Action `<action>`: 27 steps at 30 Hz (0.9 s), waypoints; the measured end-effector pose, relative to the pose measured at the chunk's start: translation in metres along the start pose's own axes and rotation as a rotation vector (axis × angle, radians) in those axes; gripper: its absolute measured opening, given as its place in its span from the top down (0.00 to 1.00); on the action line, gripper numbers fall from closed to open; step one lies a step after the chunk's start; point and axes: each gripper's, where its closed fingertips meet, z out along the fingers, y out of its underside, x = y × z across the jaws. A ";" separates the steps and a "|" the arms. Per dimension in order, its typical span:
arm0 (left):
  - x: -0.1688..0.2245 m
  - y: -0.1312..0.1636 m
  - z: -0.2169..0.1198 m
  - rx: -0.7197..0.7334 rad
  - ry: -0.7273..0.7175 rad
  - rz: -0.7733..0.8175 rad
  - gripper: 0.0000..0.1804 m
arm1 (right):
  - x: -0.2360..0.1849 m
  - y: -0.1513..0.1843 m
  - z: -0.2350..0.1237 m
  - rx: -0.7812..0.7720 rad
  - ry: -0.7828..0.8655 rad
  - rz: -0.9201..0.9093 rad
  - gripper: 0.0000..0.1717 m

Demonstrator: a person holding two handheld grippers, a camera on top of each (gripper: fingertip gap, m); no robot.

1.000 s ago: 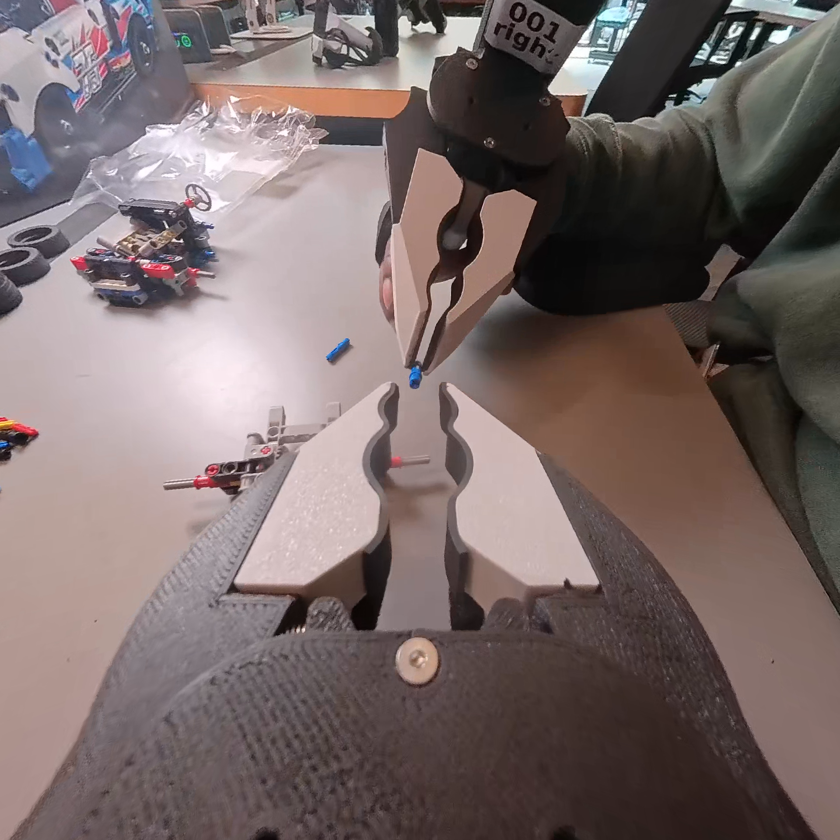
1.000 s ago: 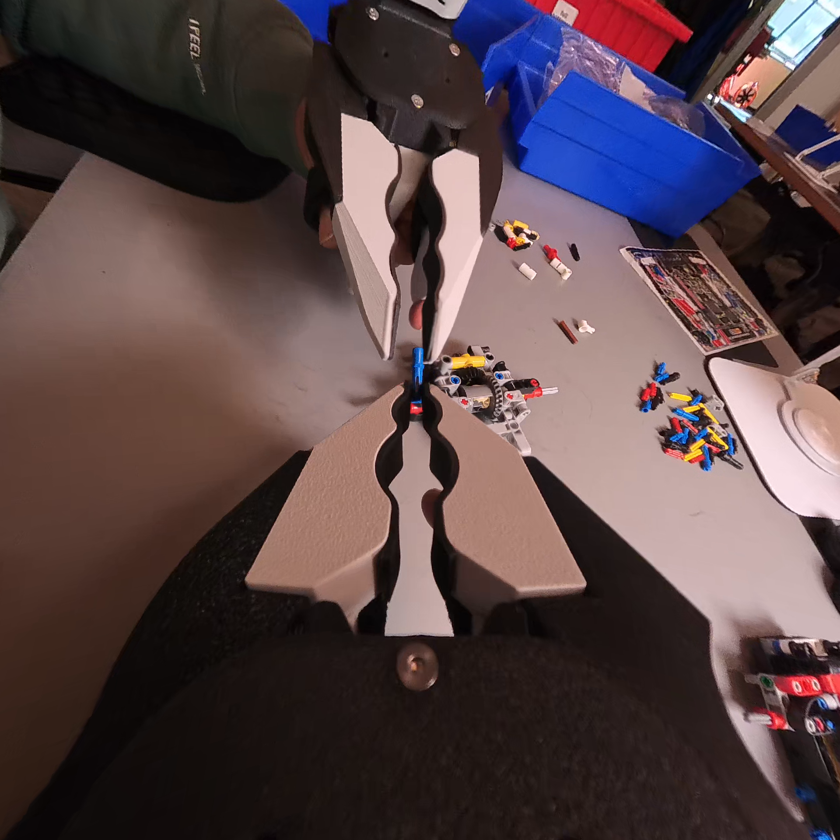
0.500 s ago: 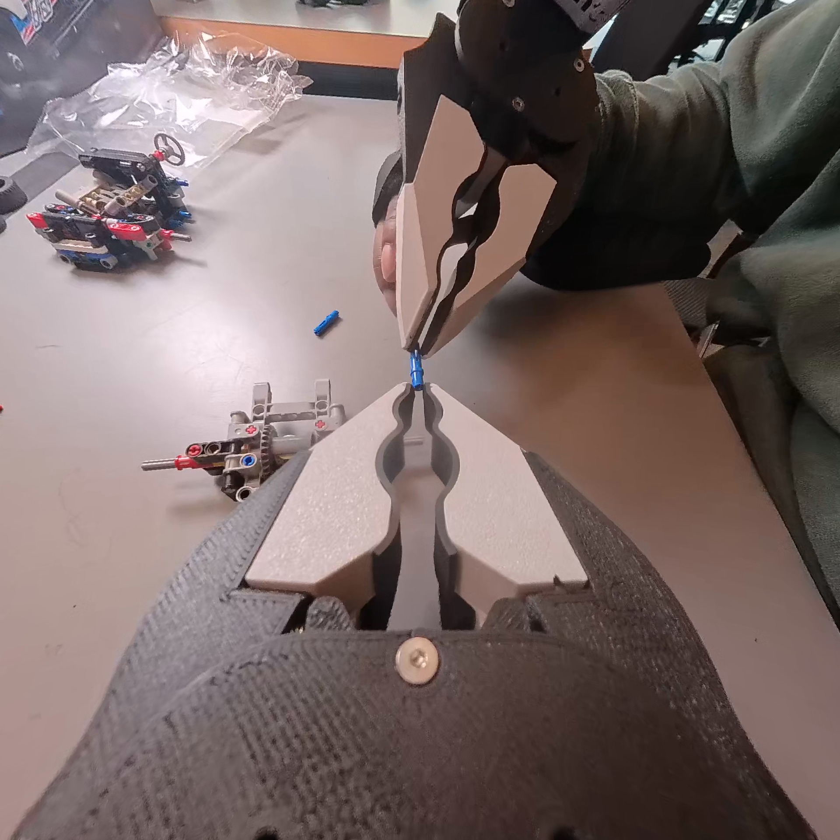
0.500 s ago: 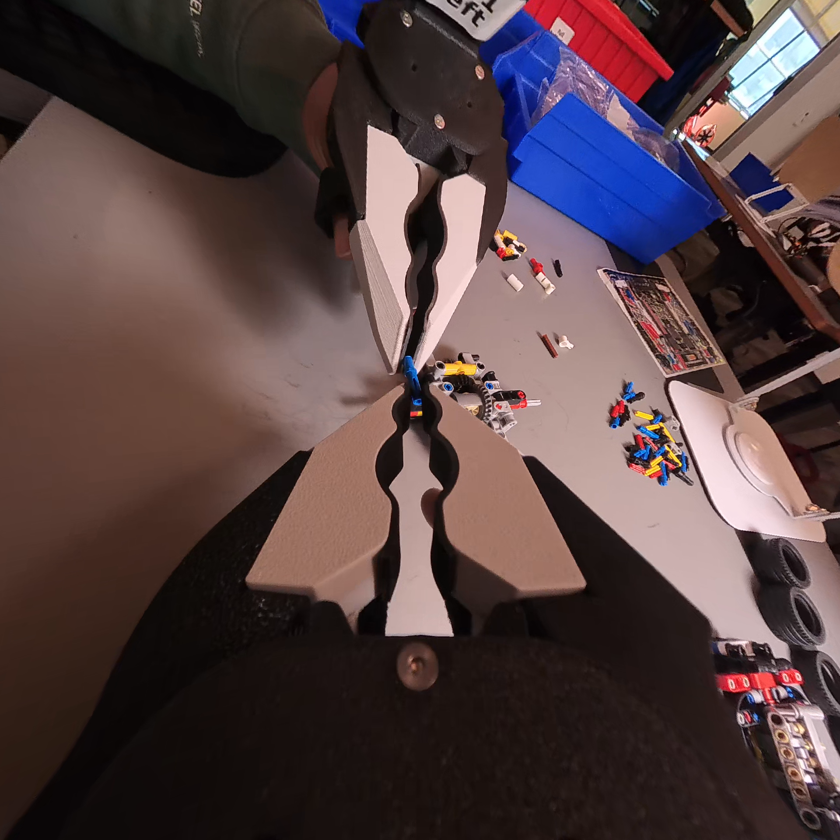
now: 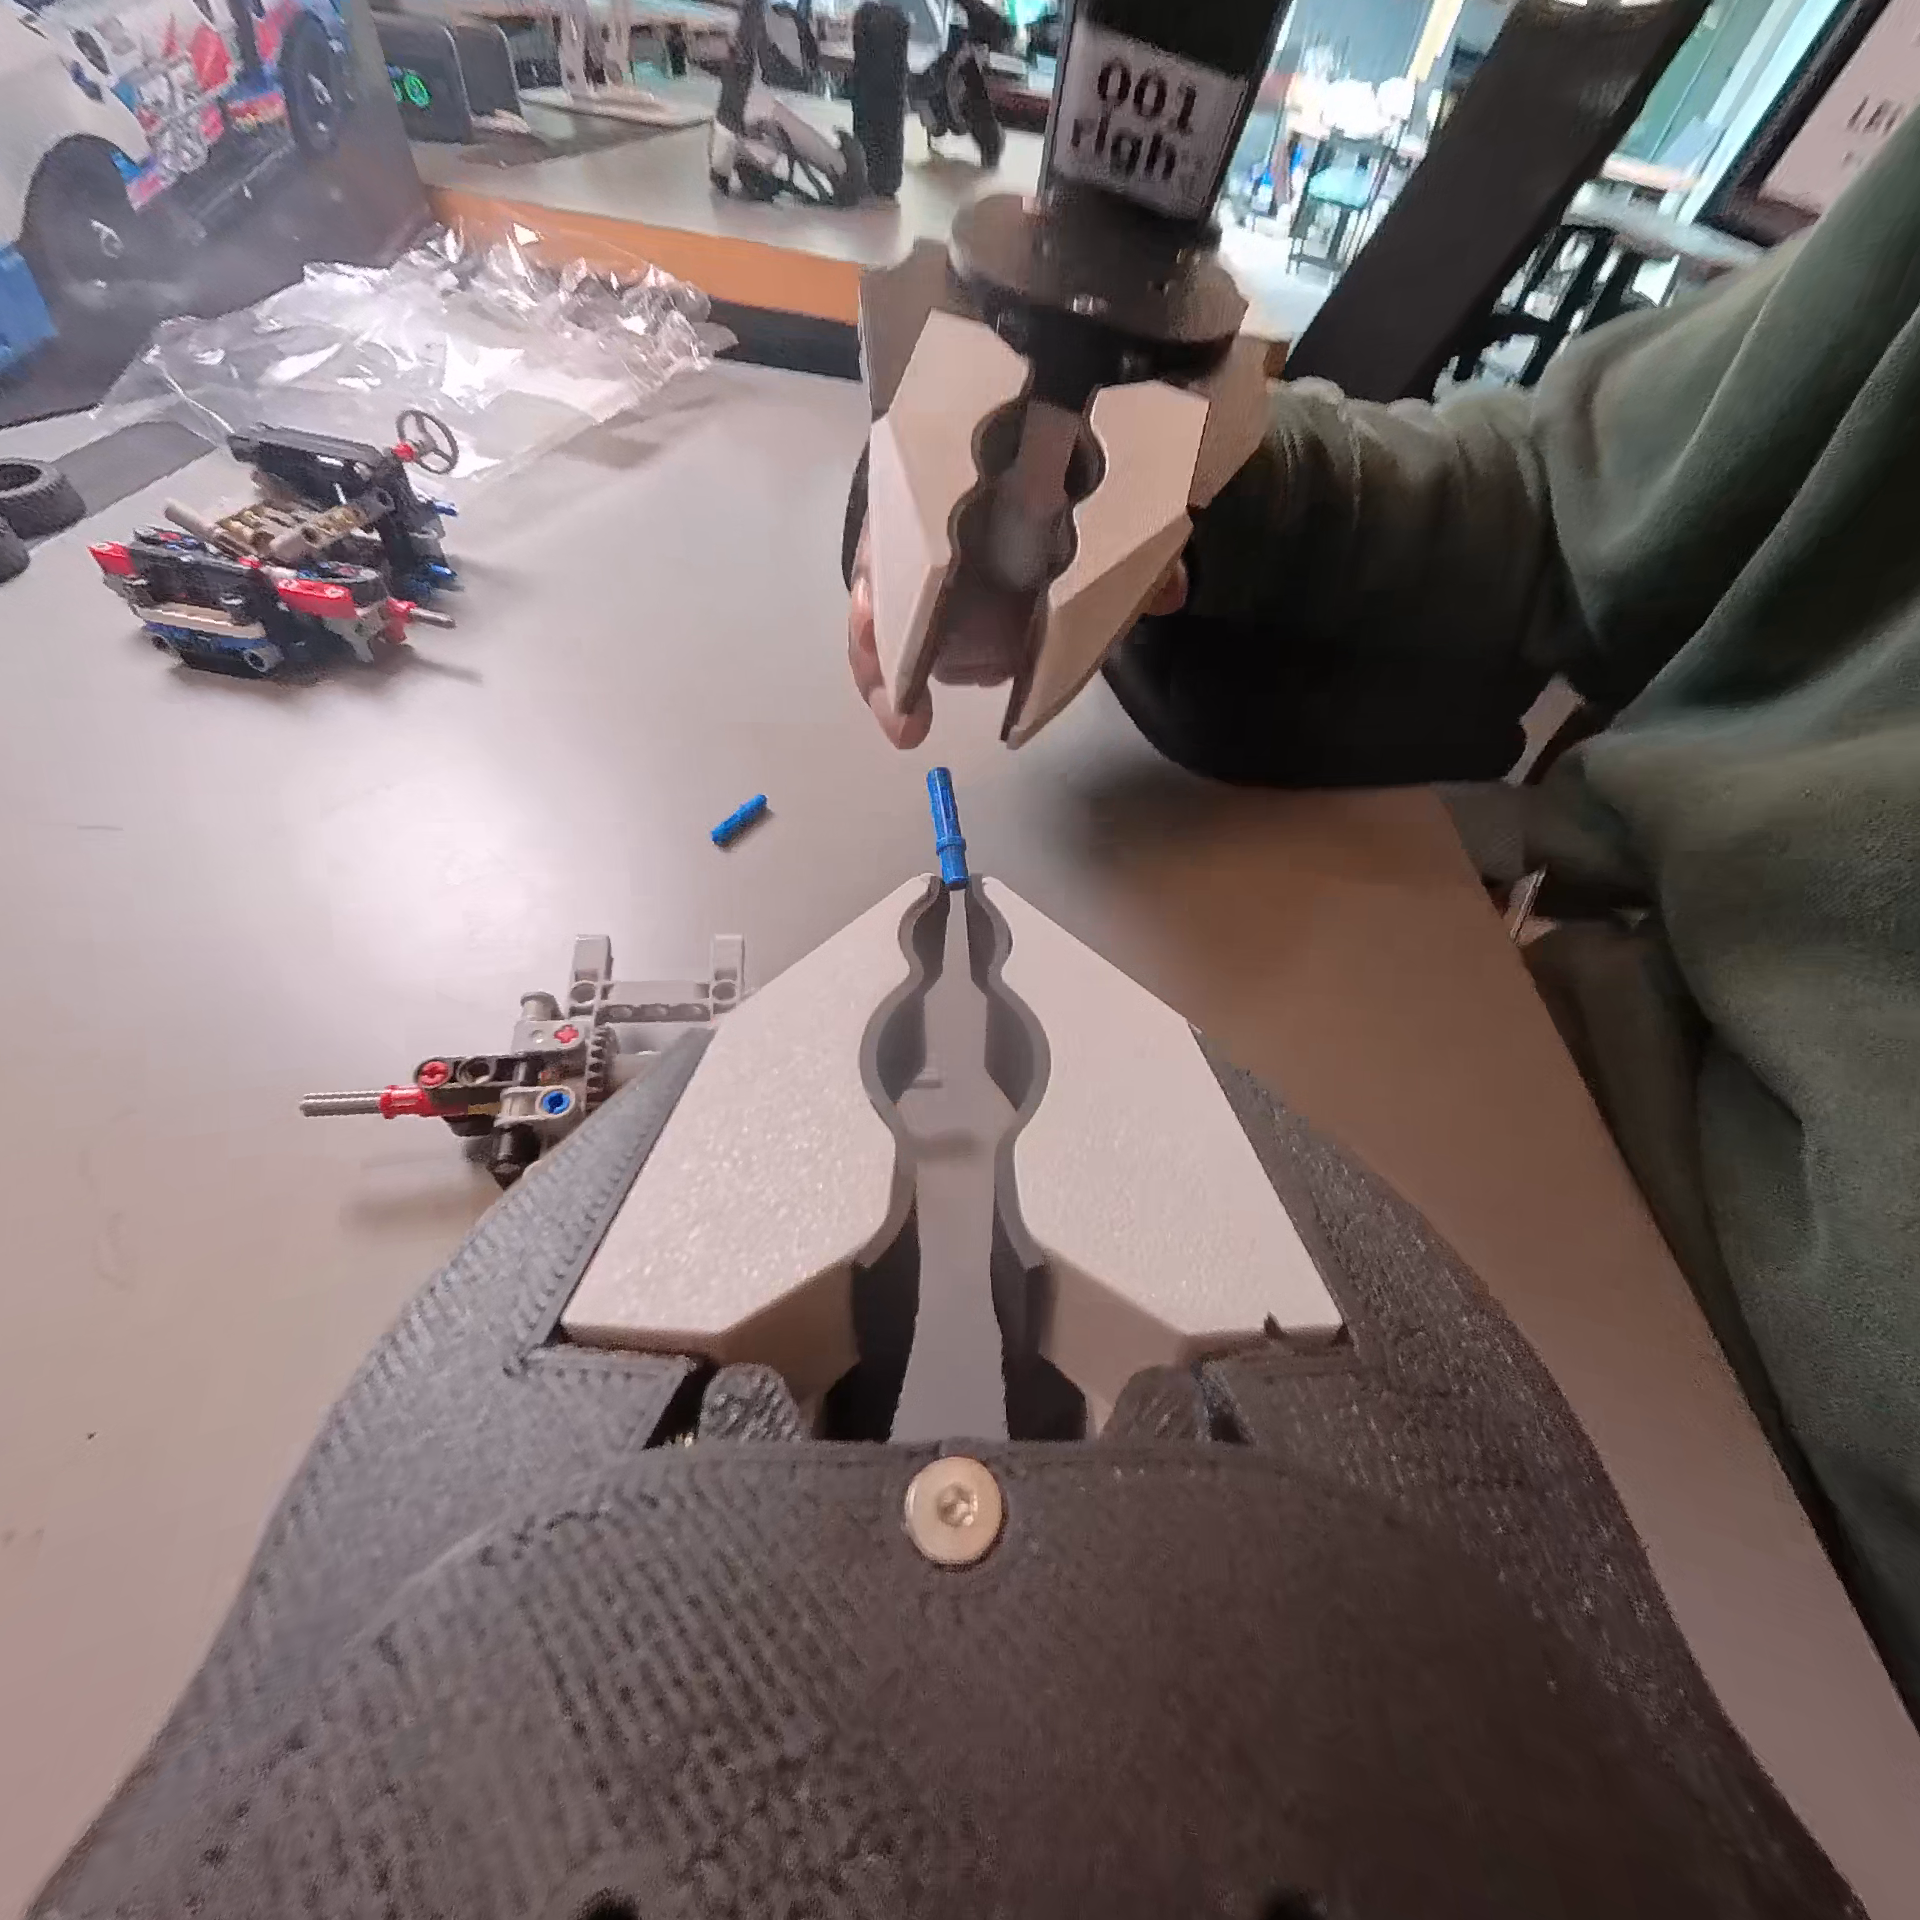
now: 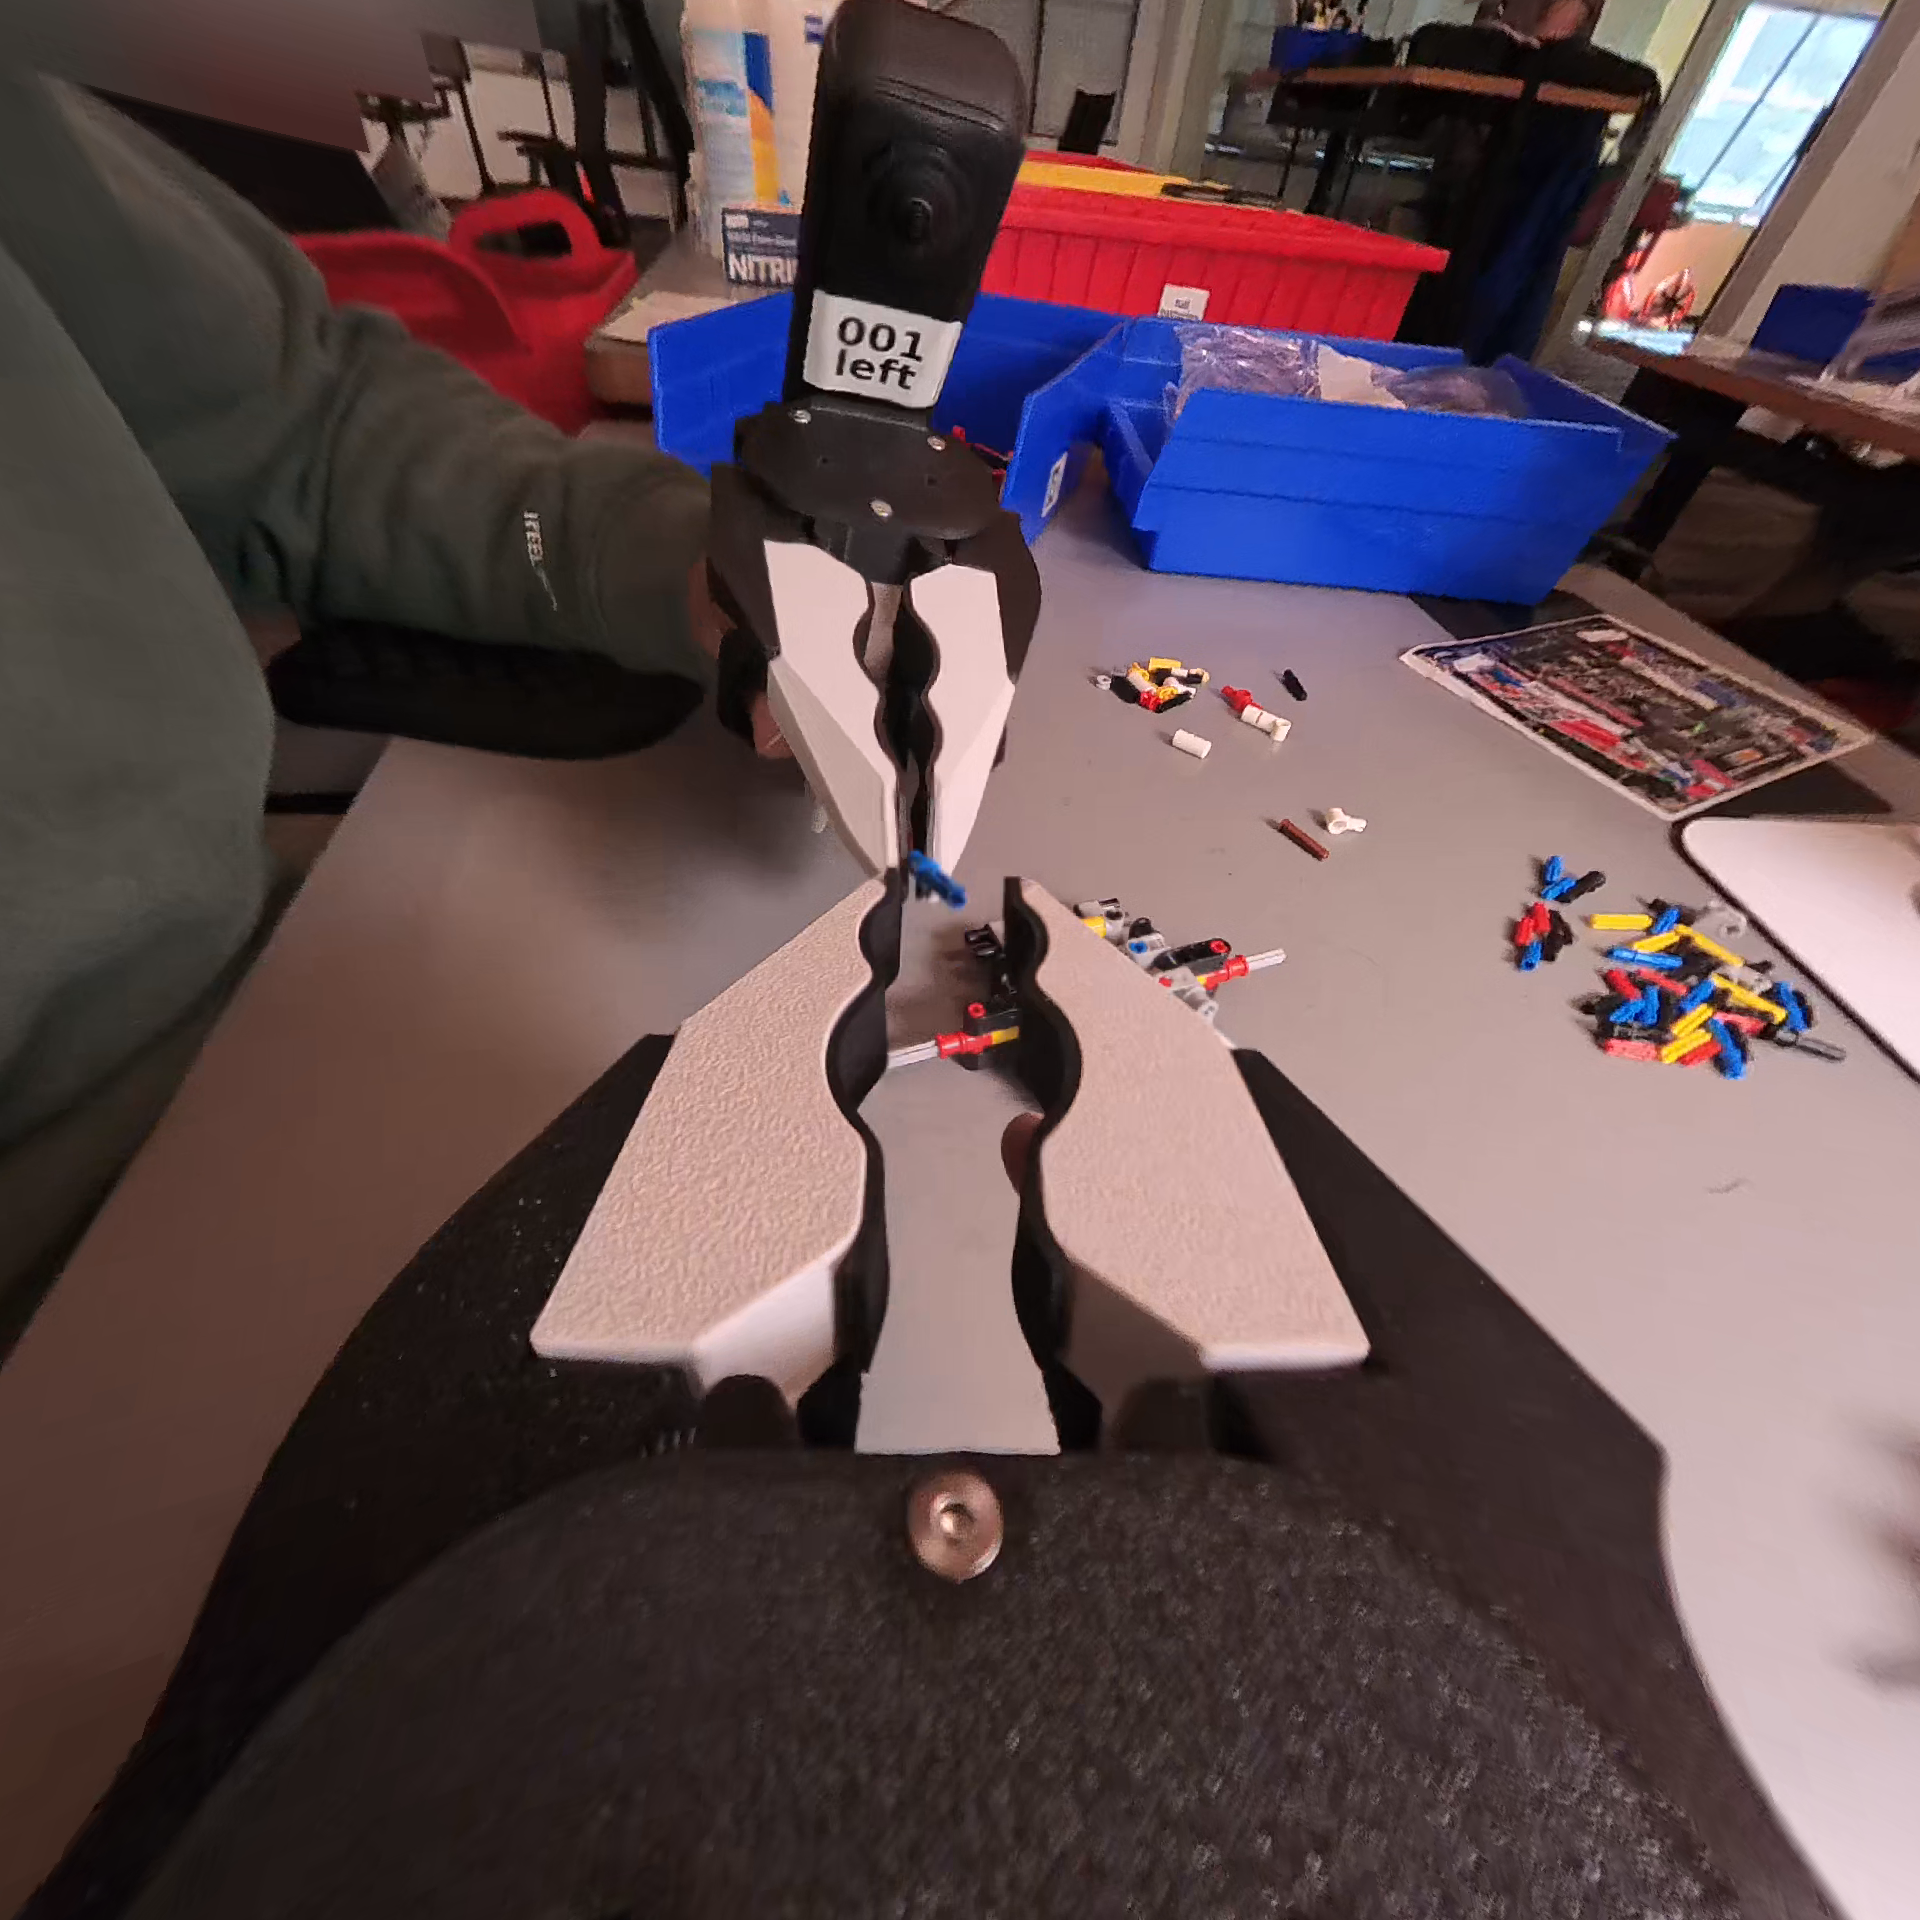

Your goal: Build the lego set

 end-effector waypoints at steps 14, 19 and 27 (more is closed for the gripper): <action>0.015 -0.045 -0.014 0.311 0.091 -0.034 0.99 | -0.010 -0.043 0.017 0.243 -0.043 0.273 0.97; 0.016 -0.043 -0.011 0.289 0.066 0.006 0.99 | -0.012 -0.042 0.019 0.234 -0.055 0.290 0.94; 0.010 -0.033 -0.010 0.199 0.024 0.043 0.96 | -0.006 -0.034 0.017 0.151 -0.017 0.241 0.98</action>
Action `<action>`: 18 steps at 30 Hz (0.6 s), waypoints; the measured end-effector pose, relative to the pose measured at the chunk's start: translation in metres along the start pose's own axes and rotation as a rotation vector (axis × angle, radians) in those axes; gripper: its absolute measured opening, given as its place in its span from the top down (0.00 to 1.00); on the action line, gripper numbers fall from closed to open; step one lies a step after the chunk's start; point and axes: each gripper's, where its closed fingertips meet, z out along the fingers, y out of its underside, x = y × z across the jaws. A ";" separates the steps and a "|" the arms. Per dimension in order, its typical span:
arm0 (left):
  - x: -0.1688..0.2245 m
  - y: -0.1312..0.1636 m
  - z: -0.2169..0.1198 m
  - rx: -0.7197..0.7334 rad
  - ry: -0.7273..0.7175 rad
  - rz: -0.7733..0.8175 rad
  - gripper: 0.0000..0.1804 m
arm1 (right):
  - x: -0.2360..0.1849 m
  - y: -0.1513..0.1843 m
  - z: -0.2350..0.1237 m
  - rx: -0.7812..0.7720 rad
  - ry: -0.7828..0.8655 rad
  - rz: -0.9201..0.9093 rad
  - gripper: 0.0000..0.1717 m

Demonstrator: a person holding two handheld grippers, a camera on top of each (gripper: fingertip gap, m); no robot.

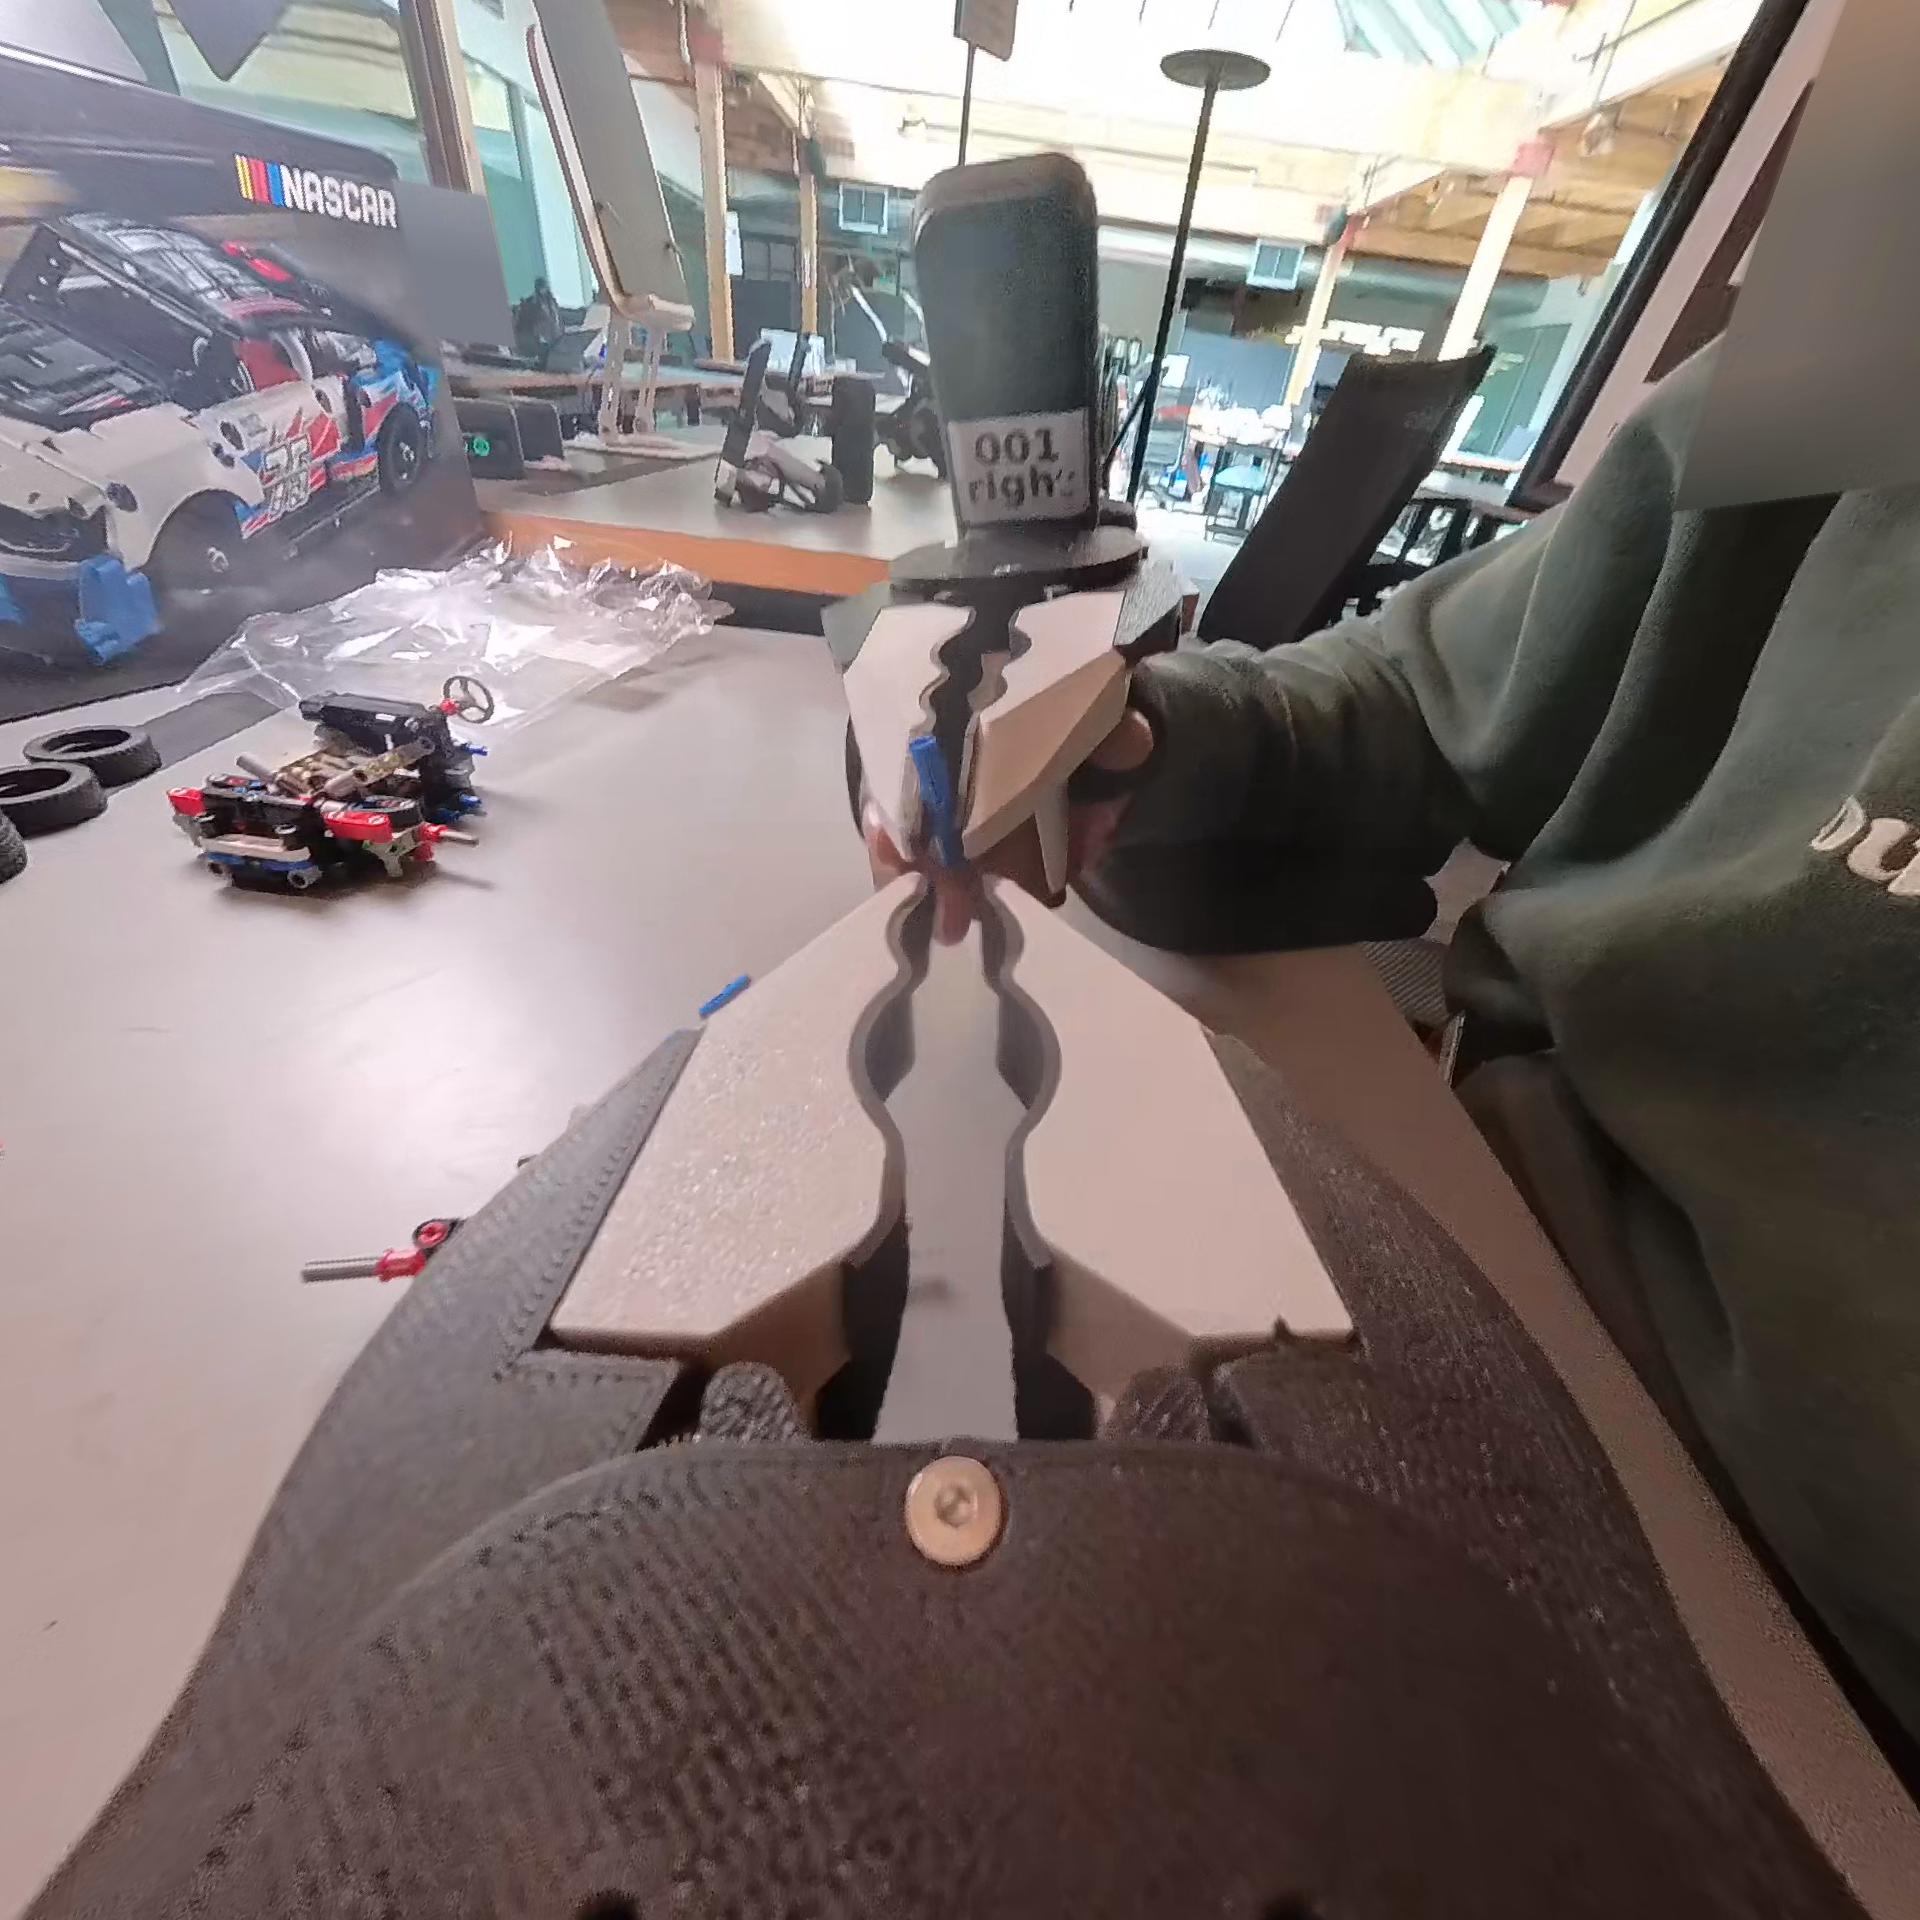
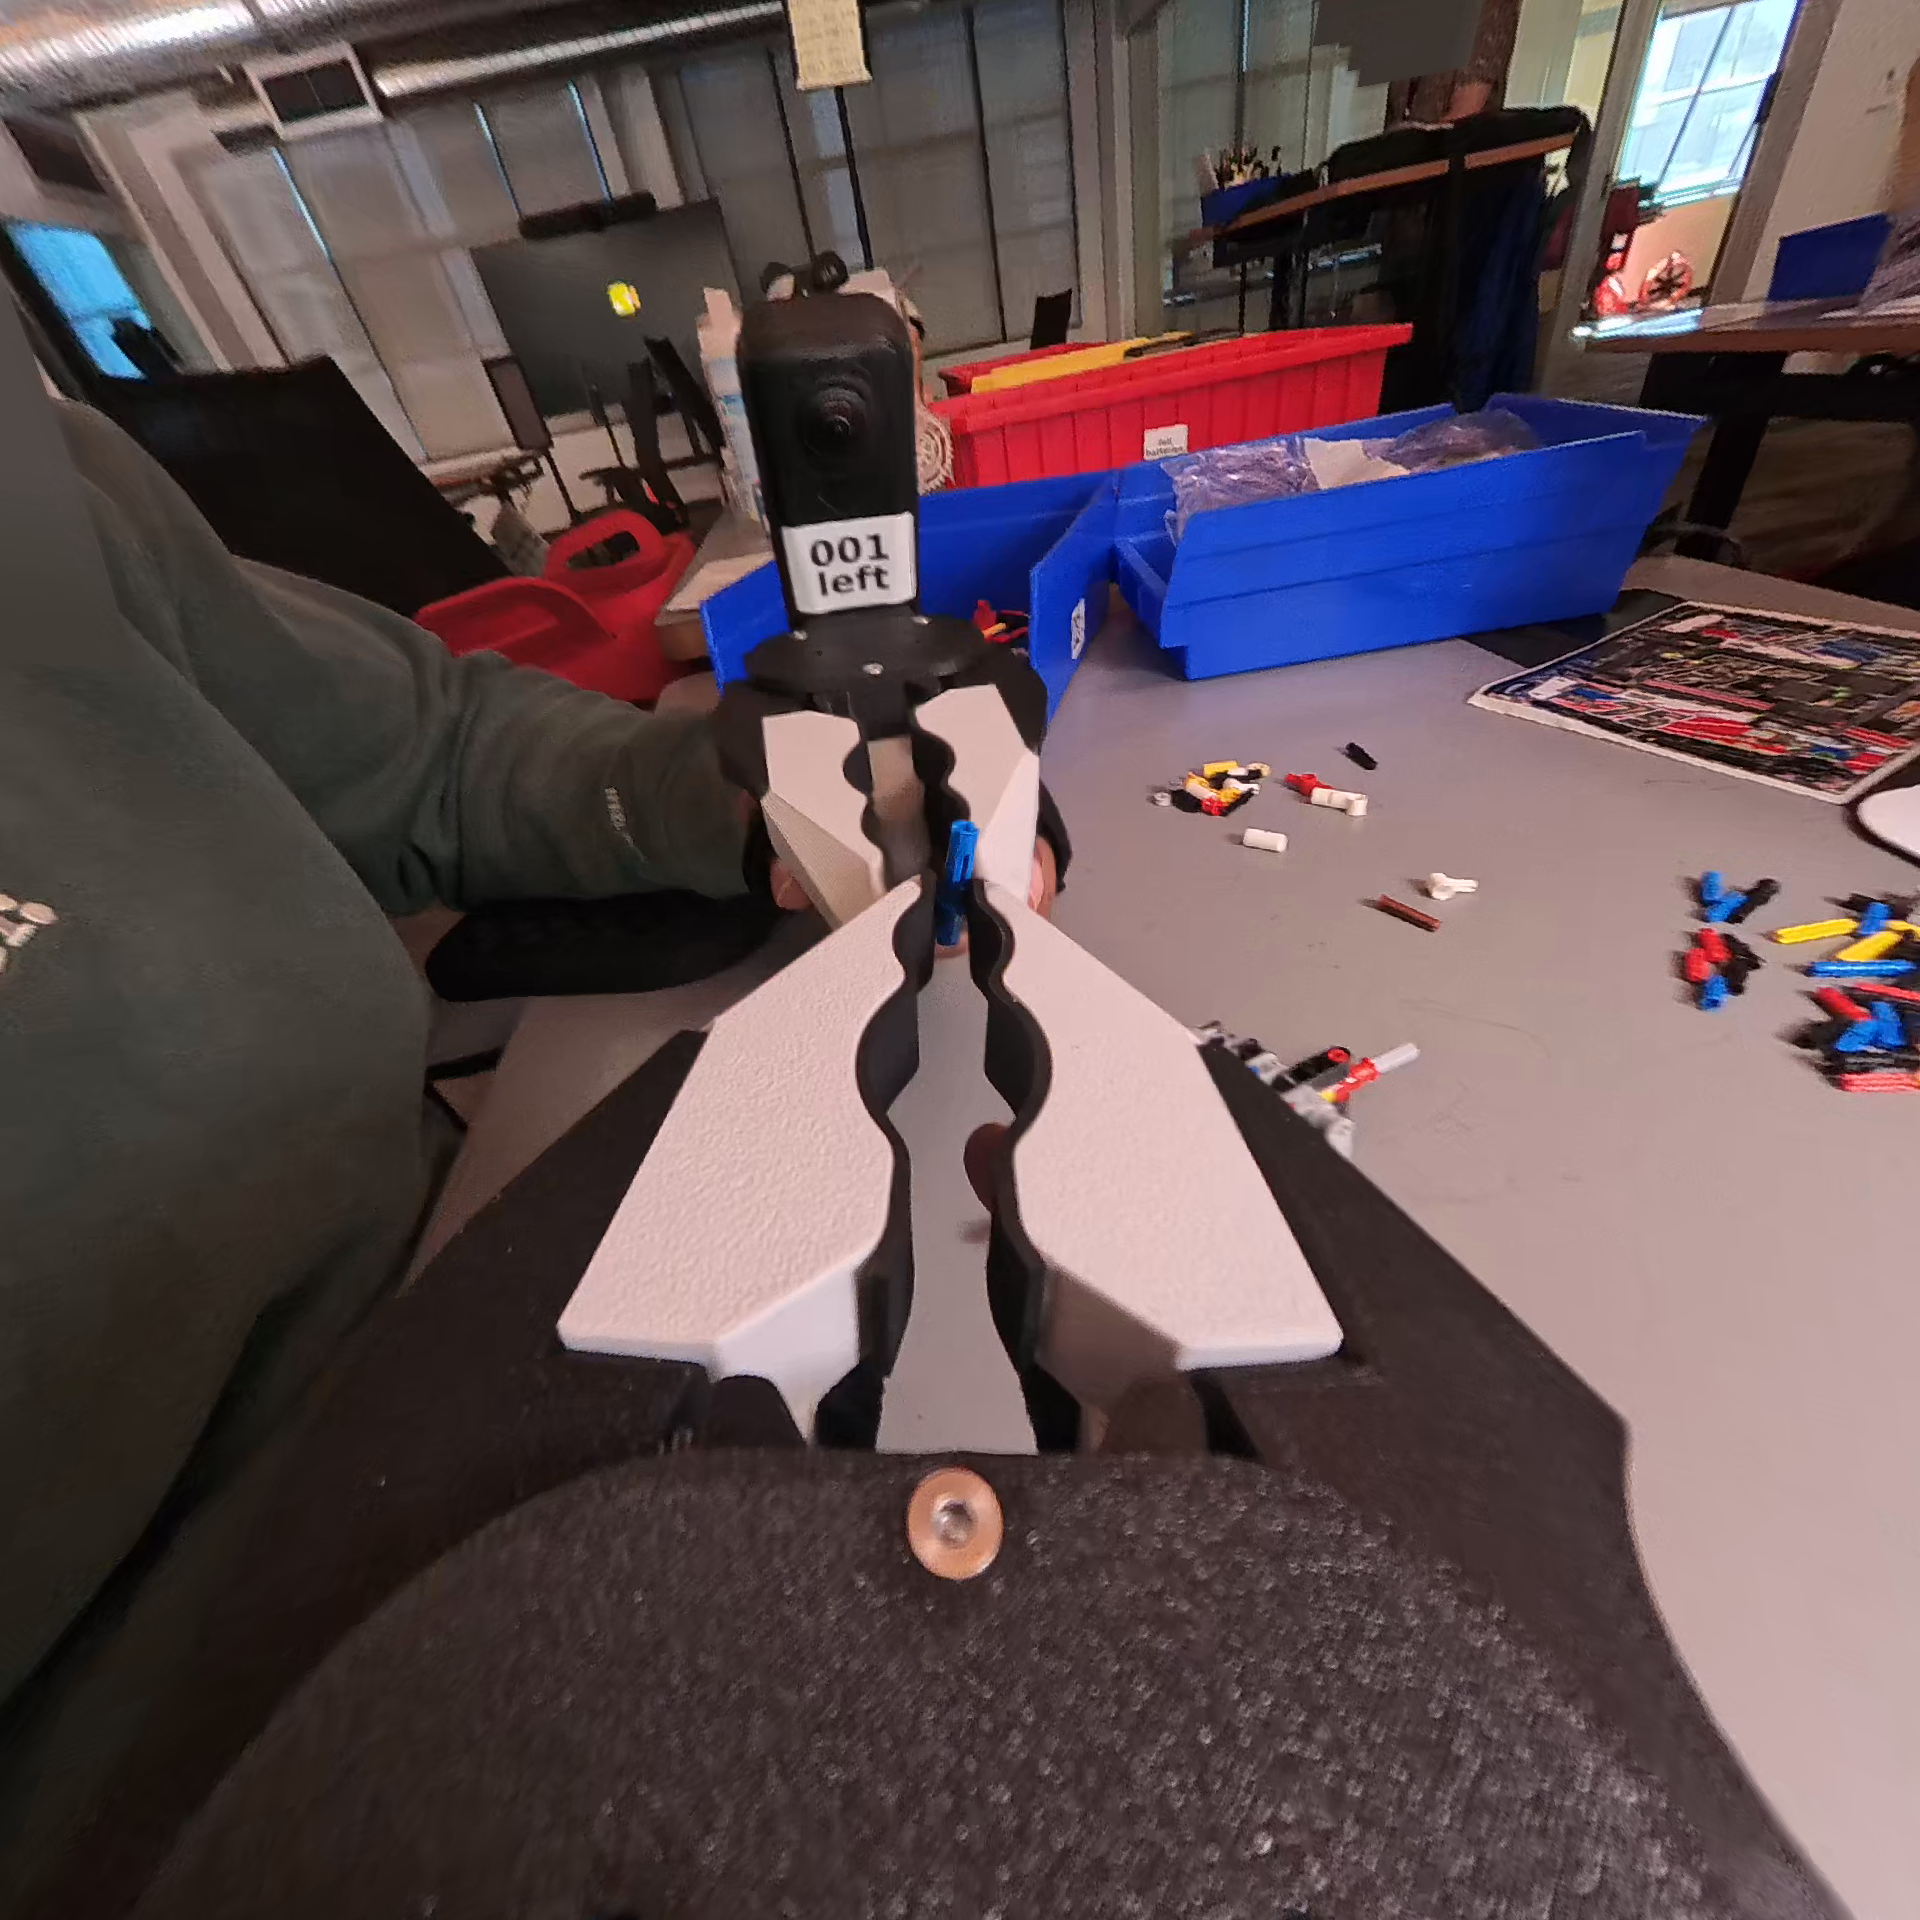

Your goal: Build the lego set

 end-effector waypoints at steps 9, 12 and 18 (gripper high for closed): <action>-0.006 0.022 -0.003 -0.146 -0.004 -0.031 0.91 | 0.007 0.054 0.008 -0.358 0.117 -0.283 0.98; -0.003 0.027 -0.001 -0.170 0.007 -0.017 0.96 | 0.007 0.055 0.007 -0.373 0.125 -0.314 0.98; -0.007 -0.002 -0.006 0.023 0.050 -0.213 0.99 | 0.004 0.022 0.005 -0.183 0.146 -0.338 0.98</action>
